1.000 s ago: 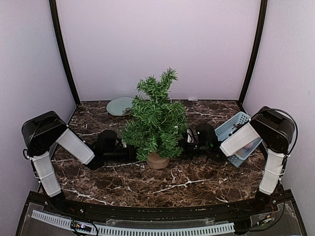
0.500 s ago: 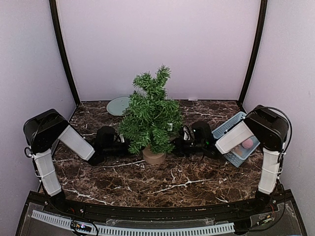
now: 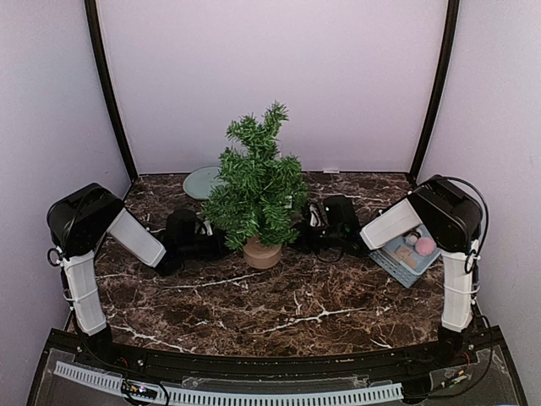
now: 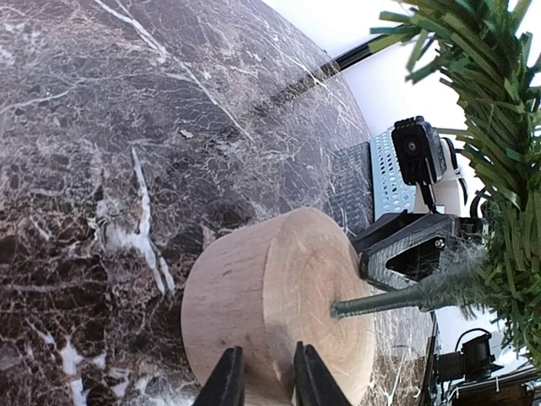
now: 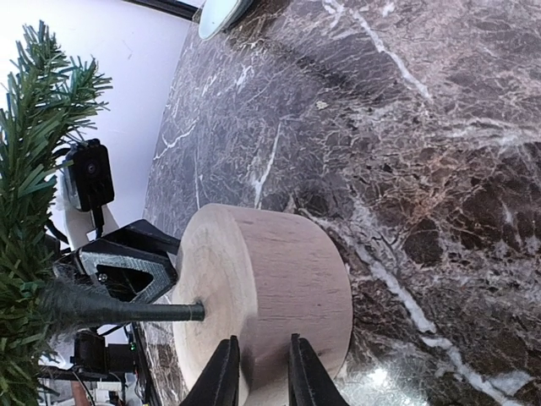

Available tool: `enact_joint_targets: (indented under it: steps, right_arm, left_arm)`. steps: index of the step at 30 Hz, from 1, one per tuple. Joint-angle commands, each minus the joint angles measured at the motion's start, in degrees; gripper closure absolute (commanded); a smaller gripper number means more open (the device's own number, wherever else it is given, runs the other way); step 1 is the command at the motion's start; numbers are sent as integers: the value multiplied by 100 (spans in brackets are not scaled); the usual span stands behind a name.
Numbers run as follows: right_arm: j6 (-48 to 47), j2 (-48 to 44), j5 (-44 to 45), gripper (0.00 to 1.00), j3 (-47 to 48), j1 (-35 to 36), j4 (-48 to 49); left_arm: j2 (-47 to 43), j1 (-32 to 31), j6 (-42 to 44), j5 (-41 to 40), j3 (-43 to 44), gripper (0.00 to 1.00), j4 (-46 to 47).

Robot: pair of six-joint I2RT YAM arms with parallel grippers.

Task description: Decorate the small christmas tree

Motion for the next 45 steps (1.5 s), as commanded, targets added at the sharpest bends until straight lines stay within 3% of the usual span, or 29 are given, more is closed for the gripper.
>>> enact_joint_targets:
  steps: [1,7,15,19,25,29,34,45]
  right_arm:
    - [-184,-173,-261,78,81,-77,199]
    - [-639,-972,-53,71,-295,-228,-315]
    - [-897,-2454,37,66,-1185,-587,-1192]
    - [-1653,-3497,587,66,-1297,-841,-2665]
    - [-2988,-4906,2640,64,-747,-1487,-5322]
    - [-3387,-4874,3132,64,-766,-1993,-5993]
    - [-3548,-4352,3338,67,-948,-2093,-5974]
    - [-3611,-3788,2193,71,-1366,-1790,-5602]
  left_arm:
    - [-47,11,12,254,115,74,188]
    - [-371,39,-76,171,-213,58,306]
    - [-1241,141,-73,-515,-831,33,-145]
    - [-1838,224,-28,-825,-1164,24,-420]
    - [-2883,228,356,-1529,-1295,17,-1453]
    - [-3499,228,651,-2010,-1219,13,-2093]
    - [-3876,228,962,-2166,-1032,12,-2630]
    - [-3979,228,919,-2023,-1126,12,-2444]
